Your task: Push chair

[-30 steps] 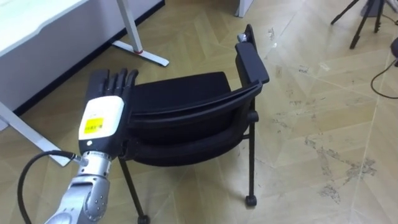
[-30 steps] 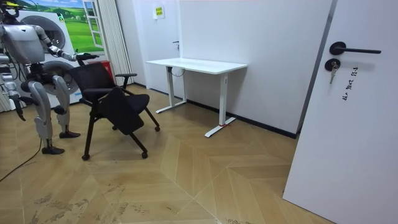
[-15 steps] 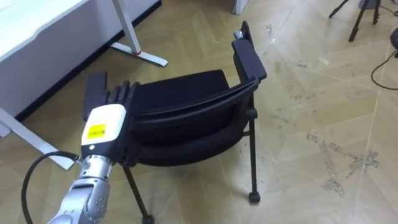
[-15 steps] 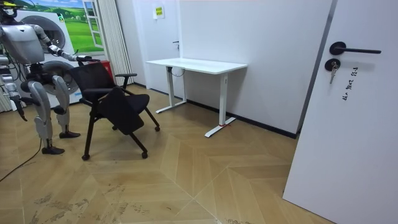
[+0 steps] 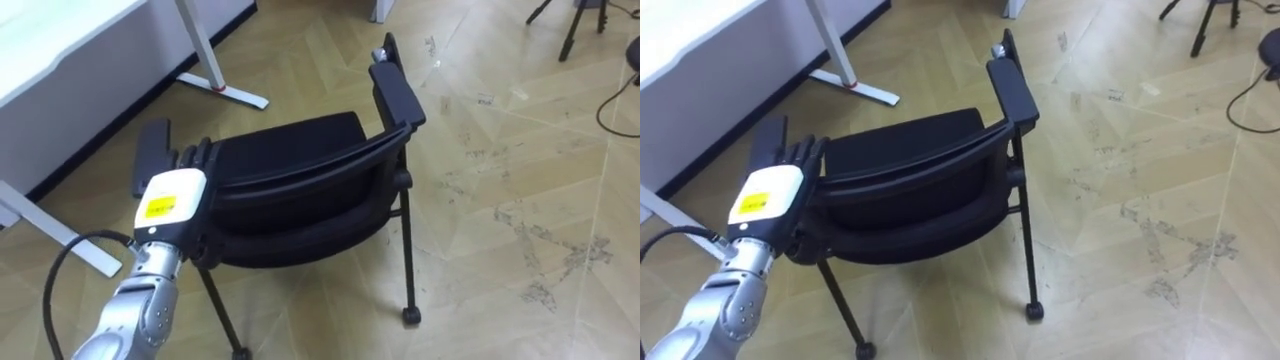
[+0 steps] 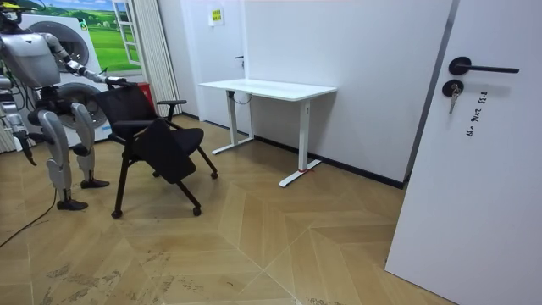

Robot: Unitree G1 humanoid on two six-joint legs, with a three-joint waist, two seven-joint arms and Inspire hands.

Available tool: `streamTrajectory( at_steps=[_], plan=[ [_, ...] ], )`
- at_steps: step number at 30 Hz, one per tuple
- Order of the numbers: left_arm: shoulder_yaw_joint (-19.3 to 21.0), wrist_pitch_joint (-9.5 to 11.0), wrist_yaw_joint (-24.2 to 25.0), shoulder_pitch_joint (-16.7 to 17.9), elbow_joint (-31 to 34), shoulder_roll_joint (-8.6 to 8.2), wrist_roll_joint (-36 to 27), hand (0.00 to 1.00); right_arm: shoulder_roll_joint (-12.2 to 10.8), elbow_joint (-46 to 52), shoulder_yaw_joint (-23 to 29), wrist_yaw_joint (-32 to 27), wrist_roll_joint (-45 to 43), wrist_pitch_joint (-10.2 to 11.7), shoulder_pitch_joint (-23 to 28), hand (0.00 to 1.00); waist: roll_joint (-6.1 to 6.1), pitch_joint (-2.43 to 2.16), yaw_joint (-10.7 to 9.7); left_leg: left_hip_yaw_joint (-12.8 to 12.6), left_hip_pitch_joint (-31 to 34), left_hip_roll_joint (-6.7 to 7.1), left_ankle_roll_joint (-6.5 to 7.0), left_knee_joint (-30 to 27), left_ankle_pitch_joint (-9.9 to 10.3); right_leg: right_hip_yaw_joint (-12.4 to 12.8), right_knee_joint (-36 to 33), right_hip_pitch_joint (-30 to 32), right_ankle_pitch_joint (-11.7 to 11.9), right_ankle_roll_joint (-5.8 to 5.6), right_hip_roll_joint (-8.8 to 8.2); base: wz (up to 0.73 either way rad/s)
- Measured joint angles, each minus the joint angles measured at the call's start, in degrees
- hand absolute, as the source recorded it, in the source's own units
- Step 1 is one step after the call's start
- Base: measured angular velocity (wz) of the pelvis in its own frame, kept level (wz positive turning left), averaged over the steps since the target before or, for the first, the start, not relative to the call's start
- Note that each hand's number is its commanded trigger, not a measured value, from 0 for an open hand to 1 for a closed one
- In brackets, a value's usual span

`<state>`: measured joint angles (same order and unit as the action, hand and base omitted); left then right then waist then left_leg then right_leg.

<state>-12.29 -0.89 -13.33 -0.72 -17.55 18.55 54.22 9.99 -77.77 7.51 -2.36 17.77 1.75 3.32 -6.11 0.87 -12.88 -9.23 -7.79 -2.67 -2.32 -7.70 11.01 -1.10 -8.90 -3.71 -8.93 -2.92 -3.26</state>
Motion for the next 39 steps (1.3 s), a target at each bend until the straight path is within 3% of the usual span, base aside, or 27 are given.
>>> streamTrajectory(
  at_steps=[2, 10, 11, 15, 17, 20, 23, 30, 32, 39],
  plan=[
    [0.00, -0.09, 0.37, -0.01, 0.12, 0.42, 1.43, 0.00, 0.11, 0.13, -0.01, 0.00, 0.00, 0.01, -0.09, 0.00, -0.33, 0.15, -0.25, 0.09, 0.12, 0.01, 0.00, -0.02, 0.00, 0.00, 0.11, 0.01, 0.00, 0.00, 0.00, 0.00],
    [-0.46, -1.19, 0.51, -0.55, 0.11, 0.57, 2.81, 0.00, 0.08, 0.08, 0.00, 0.26, 0.27, 0.02, -0.40, 0.00, -0.77, -0.10, -0.98, 0.08, 0.11, 0.01, 0.00, -0.04, 0.00, 0.16, 0.22, 0.01, 0.00, 0.00, 0.00, 0.00],
    [-1.05, -1.58, 0.66, -1.02, 0.10, 0.66, 2.82, 1.00, 0.14, 0.05, 0.02, 0.49, 0.75, 0.02, -0.38, 0.00, -0.79, -0.08, -0.97, 0.08, 0.14, 0.01, 0.00, -0.03, 0.00, 0.15, 0.22, 0.01, 0.00, 0.00, 0.00, 0.00],
    [-3.76, -1.73, 1.91, -2.56, 0.04, 2.18, 2.75, 1.00, 0.21, -0.15, 0.02, 0.42, 2.86, 0.02, -0.46, 0.00, -1.27, 0.04, -1.07, 0.08, 0.13, 0.01, 0.00, -0.03, 0.00, 0.15, 0.21, -0.05, 0.00, 0.01, 0.02, 0.00],
    [-5.63, -1.75, 2.90, -3.93, -0.22, 3.22, 2.82, 1.00, 0.47, -0.33, 0.30, -0.02, 3.08, 0.02, -0.50, 0.00, -2.15, 0.16, -1.68, 0.08, 0.25, 0.02, 0.00, -0.02, 0.00, 0.11, 0.18, -0.05, 0.01, 0.01, 0.02, 0.00],
    [-5.96, -1.74, 4.02, -4.70, -0.44, 3.26, 2.87, 1.00, 1.10, -0.37, 1.15, -0.23, 2.59, 0.02, -0.48, 0.00, -3.40, -0.09, -2.72, 0.08, 0.28, 0.02, 0.00, -0.01, 0.00, 0.22, 0.18, -0.05, 0.00, 0.01, 0.02, -0.01],
    [-5.98, -1.75, 4.90, -4.89, -0.44, 3.28, 2.78, 1.00, 1.30, -0.37, 1.17, -0.88, 2.32, 0.02, -0.25, 0.00, -3.82, -0.36, -3.79, 0.04, 0.09, 0.02, 0.00, -0.02, 0.00, 0.59, 0.15, -0.12, 0.00, 0.01, 0.05, -0.05],
    [-6.04, -1.95, 6.09, -6.22, -0.43, 3.31, 2.79, 1.00, 1.23, -0.32, 1.20, -2.06, 1.89, 0.01, 0.06, 0.00, -2.90, 0.30, -4.32, 0.02, -0.03, 0.04, 0.00, -0.03, 0.00, 1.00, 0.12, 0.01, -0.02, -0.02, 0.13, 0.01],
    [-5.94, -2.97, 6.17, -6.70, -0.36, 3.11, 2.79, 1.00, 1.22, -0.28, 1.20, -2.04, 1.86, 0.02, -0.05, 0.00, -2.64, 0.48, -4.52, 0.02, 0.00, 0.03, 0.00, -0.03, 0.00, 1.15, 0.19, 0.07, -0.02, -0.02, 0.19, -0.02],
    [-5.97, -2.29, 6.08, -6.54, 0.65, 3.11, 2.82, 1.00, 1.55, -0.50, 2.74, -2.07, 1.11, 0.10, -0.05, 0.00, -2.54, 0.52, -4.06, -0.01, 0.16, 0.03, 0.00, -0.05, 0.00, 1.81, 0.15, 0.10, -0.02, -0.01, 0.29, -0.02]
  ],
)
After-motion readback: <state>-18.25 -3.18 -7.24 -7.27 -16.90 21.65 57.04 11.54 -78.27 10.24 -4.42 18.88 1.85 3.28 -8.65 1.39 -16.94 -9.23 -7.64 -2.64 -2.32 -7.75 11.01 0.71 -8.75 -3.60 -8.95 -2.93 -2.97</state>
